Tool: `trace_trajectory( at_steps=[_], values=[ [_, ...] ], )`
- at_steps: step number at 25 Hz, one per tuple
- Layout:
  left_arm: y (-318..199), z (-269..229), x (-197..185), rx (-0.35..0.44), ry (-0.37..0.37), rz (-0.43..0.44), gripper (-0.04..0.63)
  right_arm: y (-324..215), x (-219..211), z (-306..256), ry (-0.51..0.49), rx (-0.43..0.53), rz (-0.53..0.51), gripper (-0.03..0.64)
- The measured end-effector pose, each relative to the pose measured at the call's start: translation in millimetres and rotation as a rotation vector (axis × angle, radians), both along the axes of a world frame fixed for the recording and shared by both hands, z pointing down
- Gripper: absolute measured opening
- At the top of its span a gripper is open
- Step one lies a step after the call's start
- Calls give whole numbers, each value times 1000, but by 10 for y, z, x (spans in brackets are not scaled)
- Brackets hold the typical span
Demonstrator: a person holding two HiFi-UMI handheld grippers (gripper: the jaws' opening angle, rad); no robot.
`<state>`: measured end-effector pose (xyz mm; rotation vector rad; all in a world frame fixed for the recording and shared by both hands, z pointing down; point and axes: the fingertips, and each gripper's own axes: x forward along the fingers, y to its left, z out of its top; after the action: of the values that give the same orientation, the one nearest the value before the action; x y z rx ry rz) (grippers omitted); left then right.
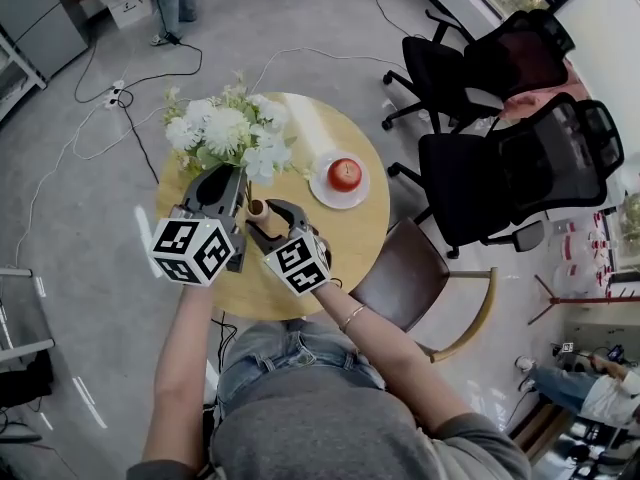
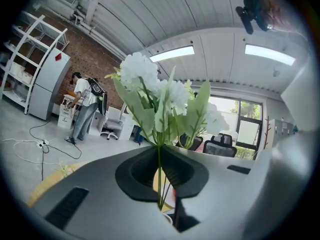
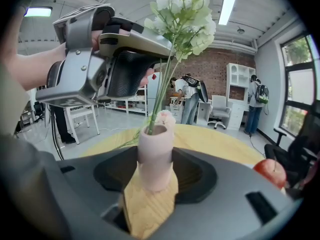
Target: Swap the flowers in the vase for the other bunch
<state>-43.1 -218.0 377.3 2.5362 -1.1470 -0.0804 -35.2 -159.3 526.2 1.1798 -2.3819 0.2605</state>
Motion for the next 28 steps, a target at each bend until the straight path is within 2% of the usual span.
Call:
trace_trajectory(
  at_steps=[22, 28],
  values=[
    [274, 398, 0, -106, -152, -4, 28, 6, 10, -8, 1, 2, -10, 229],
    [351, 511, -49, -151, -160, -15, 83, 18, 4, 9, 6, -1, -17, 229]
  ],
)
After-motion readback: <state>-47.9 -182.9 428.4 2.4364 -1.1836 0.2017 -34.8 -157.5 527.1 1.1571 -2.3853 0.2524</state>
